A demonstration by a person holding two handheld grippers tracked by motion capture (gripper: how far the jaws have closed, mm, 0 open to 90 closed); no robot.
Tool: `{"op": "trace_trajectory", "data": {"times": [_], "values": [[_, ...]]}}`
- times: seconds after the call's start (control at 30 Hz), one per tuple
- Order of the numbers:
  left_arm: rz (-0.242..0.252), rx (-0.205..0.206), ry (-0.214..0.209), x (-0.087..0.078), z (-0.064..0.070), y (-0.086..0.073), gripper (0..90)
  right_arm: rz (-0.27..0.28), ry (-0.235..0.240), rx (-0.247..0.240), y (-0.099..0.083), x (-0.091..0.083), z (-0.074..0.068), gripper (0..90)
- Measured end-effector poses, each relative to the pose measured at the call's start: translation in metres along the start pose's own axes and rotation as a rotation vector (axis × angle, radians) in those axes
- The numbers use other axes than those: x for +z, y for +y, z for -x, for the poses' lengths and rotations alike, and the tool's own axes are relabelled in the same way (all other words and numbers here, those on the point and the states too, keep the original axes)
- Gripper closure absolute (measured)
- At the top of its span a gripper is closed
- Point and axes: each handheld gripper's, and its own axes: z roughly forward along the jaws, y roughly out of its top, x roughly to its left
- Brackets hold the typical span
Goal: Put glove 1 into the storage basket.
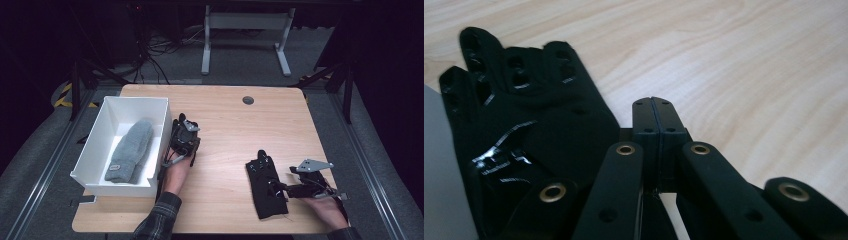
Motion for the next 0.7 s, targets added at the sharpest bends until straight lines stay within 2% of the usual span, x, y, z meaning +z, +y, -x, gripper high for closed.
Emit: {"op": "trace_trajectory", "data": {"times": [0.13, 0.2, 0.27, 0.33, 0.4, 0.5, 0.7], "values": [[-0.036, -0.012, 0.055, 0.014, -0.004, -0.001, 90.0, -0.003, 0.000, -0.002, 0.001, 0.001, 0.000, 21.7], [-0.042, -0.026, 0.048, 0.018, -0.005, -0.002, 90.0, -0.001, 0.000, -0.007, 0.001, 0.000, -0.001, 21.7], [-0.071, -0.020, 0.079, 0.022, -0.005, -0.003, 90.0, -0.001, 0.000, -0.009, 0.000, -0.001, -0.002, 21.7], [-0.086, -0.026, 0.077, 0.027, -0.006, -0.006, 90.0, -0.001, 0.001, -0.009, 0.001, -0.001, -0.002, 21.7], [-0.079, -0.036, 0.069, 0.027, -0.006, -0.007, 90.0, -0.002, 0.000, -0.011, 0.001, 0.000, -0.002, 21.7], [-0.089, -0.023, 0.055, 0.026, -0.004, -0.007, 90.0, -0.002, -0.002, -0.013, 0.001, -0.001, -0.002, 21.7], [-0.102, 0.002, -0.032, 0.020, 0.005, -0.012, 90.0, -0.003, -0.003, -0.016, 0.001, 0.000, -0.002, 21.7]]}}
